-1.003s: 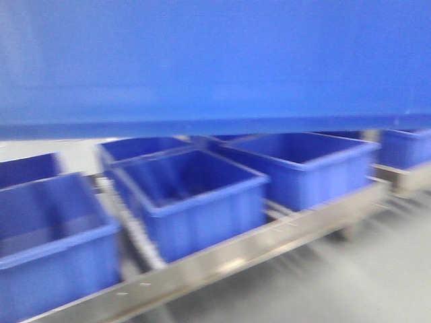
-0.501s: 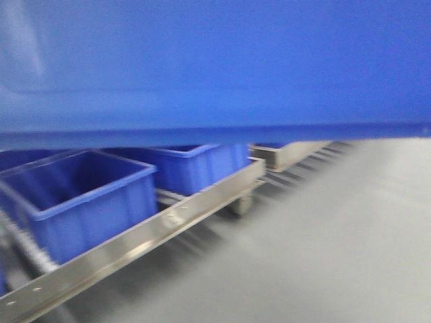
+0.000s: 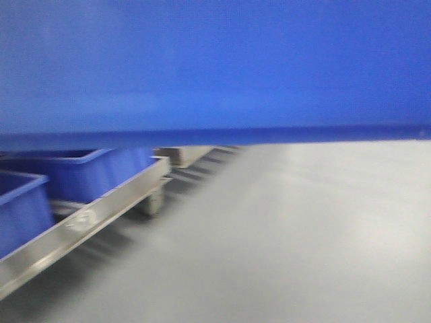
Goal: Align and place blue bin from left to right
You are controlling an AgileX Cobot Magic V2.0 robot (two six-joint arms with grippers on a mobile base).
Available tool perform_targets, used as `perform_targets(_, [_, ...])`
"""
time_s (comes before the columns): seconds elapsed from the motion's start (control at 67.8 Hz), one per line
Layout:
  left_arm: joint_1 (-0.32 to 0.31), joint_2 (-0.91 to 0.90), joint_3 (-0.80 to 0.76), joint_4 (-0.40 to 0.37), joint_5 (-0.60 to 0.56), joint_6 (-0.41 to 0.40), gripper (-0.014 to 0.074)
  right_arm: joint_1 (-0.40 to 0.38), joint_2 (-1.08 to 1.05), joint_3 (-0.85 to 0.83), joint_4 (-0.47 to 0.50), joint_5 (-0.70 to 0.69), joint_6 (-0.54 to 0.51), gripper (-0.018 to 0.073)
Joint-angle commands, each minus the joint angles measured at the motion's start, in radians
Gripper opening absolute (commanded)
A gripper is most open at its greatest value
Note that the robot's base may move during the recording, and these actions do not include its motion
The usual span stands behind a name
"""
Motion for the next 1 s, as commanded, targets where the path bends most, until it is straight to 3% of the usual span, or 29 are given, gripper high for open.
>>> perform_targets(0.0, [-0.018, -0.004, -0.007, 0.023, -0.093, -0.004, -0.0111, 0.008, -0.007, -0.008, -0.04, -0.084, 0.018, -0.0166])
perform_targets(0.663, [-0.016, -0.004, -0.007, 0.027, -0.093, -0.004, -0.0111, 0.008, -0.007, -0.008, -0.038, -0.084, 0.018, -0.0166])
perform_targets(0.988, [-0.016, -0.004, -0.007, 0.027, -0.093, -0.004, -0.0111, 0.008, -0.007, -0.008, -0.022, -0.084, -0.075, -0.0166])
